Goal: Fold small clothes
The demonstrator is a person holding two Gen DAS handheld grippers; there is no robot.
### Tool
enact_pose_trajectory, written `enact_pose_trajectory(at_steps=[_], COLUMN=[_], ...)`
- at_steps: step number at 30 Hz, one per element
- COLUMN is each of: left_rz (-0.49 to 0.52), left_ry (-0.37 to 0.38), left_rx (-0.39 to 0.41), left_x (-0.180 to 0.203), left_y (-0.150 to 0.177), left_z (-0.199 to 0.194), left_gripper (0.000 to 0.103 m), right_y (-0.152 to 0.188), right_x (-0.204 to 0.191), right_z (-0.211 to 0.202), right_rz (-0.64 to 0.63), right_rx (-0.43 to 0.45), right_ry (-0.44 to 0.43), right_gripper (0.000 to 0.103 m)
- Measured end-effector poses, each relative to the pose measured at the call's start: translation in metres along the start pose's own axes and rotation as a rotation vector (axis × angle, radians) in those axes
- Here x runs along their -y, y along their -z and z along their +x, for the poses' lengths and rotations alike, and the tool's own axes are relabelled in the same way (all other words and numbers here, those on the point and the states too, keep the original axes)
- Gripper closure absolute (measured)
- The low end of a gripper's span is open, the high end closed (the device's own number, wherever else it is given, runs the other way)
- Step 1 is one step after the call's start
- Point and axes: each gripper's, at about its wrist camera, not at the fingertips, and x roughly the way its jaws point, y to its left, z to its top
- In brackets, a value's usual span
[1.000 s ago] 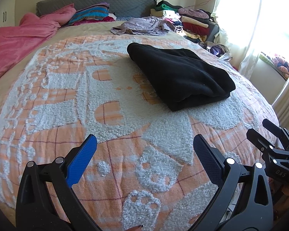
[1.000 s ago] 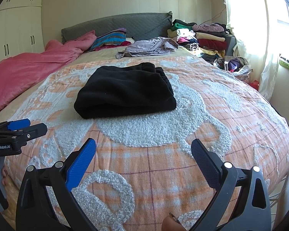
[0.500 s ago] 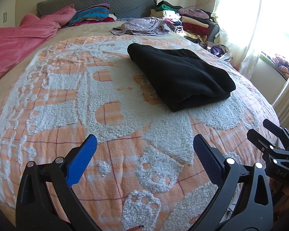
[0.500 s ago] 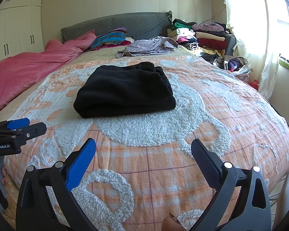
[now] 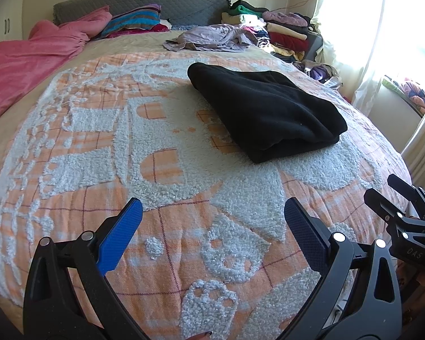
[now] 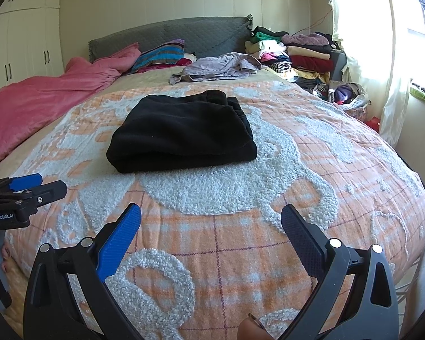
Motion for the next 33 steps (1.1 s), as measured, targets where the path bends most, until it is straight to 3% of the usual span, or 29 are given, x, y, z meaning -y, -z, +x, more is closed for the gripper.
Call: enact_pose_trajectory(at_steps=[21, 24, 29, 33], left_rz=[-0.014, -0.050, -0.194, -0.369], left_ry=[-0.015, 0.016, -0.041, -0.256], left_rx=[-0.024, -0.051, -0.065, -0.021], left_x=[-0.003, -0.011, -0.071, -0.187], left_y=[0.001, 0.001, -0.012, -0.038], left_z=[0.006, 0.010, 0.008, -0.013], left_gripper=[0.009, 0.009, 0.009, 0.009], right_y=[0.002, 0.005, 0.010, 0.028], right_x=[0.009, 0.028, 0.121, 0.241], right_z=[0.001, 0.004, -0.009, -0.036], right_rz=[0.034, 0.102, 0.301, 0.446], right_rx=[-0.018, -0.038, -0.036, -0.042], right_ry=[0.031, 0.112, 0.386, 0.730], right_gripper=[0.005, 0.005, 0.005, 0.005])
